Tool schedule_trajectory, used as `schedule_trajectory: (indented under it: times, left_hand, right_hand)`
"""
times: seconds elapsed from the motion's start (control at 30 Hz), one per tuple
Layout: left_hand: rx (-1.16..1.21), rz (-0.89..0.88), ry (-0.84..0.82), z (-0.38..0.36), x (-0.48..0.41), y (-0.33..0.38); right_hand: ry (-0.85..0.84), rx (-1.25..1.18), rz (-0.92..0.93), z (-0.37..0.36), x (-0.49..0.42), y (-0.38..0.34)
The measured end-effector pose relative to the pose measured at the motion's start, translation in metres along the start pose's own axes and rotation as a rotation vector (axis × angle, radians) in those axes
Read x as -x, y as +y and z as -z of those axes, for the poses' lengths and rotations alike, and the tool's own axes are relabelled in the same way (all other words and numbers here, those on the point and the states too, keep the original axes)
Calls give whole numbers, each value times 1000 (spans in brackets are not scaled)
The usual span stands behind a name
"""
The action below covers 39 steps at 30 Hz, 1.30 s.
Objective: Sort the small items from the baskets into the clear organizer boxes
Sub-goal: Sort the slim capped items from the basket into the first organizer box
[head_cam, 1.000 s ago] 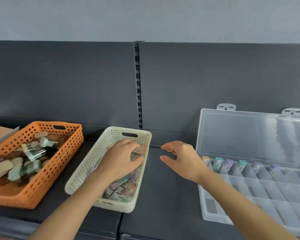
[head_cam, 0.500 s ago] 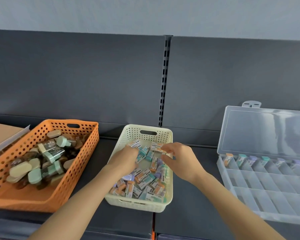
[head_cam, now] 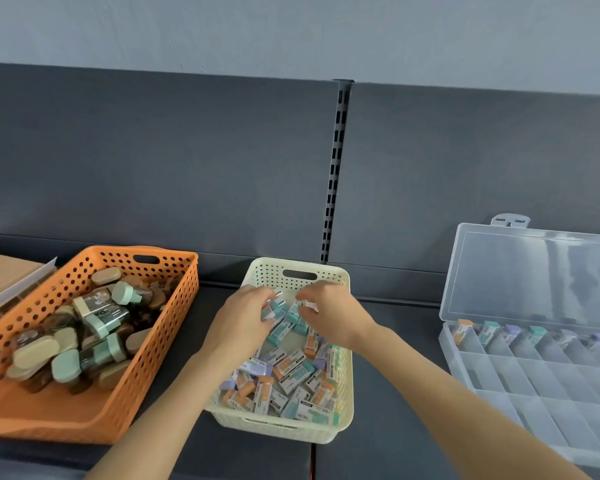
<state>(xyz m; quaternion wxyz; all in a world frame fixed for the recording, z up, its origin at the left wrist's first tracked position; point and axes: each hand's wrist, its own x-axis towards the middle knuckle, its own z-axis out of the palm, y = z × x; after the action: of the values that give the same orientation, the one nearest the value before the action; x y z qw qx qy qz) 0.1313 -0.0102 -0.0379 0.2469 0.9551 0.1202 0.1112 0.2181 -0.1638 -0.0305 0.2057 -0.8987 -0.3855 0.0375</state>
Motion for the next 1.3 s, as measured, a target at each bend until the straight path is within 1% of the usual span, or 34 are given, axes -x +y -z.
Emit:
schedule_trajectory:
  times: [0.13, 0.2, 0.3, 0.4, 0.43, 0.5, 0.57, 0.6, 0.67, 0.8, 0.9, 1.0, 1.1, 1.2, 1.3]
  left_hand:
    - [70, -4, 49, 1, 4, -5]
    - [98, 5, 72, 1, 5, -5]
    - [112, 7, 92, 1, 5, -4]
    - [120, 4, 91, 1, 5, -4]
    - [121, 4, 88, 1, 6, -4]
    - [121, 6, 85, 0, 6, -4]
    - [119, 13, 85, 0, 6, -4]
    - [127, 15, 86, 0, 6, -3]
    - [153, 10, 91, 0, 7, -2]
    - [214, -19, 101, 1, 7, 5]
    - [261, -54, 111, -1, 7, 18]
    - [277, -84, 100, -6, 5, 37]
    - [289, -125, 81, -11, 5, 61]
    - [304, -156, 66, -21, 5, 90]
    - [322, -167, 52, -36, 5, 119]
  right_hand:
    - [-236, 360, 27, -18, -26, -3]
    - [-312, 457, 42, -23, -33, -5]
    - [-339, 479, 70, -22, -40, -8]
    - [-314, 512, 102, -19, -45, -8]
    - [-310, 518, 87, -18, -46, -8]
    - [-309, 467, 52, -15, -46, -8]
    - [-304, 433, 56, -14, -46, -7]
    - [-278, 396, 64, -14, -44, -5]
    - [-182, 206, 12, -13, -41, -2]
    - [161, -200, -151, 1, -25, -2]
    - [268, -417, -234, 15, -3, -2]
    - [335, -489, -314, 20, 24, 7]
    - [383, -500, -350, 27, 46, 20]
    - [440, -458, -393, 40, 66, 40]
    - [515, -518, -397, 54, 89, 65]
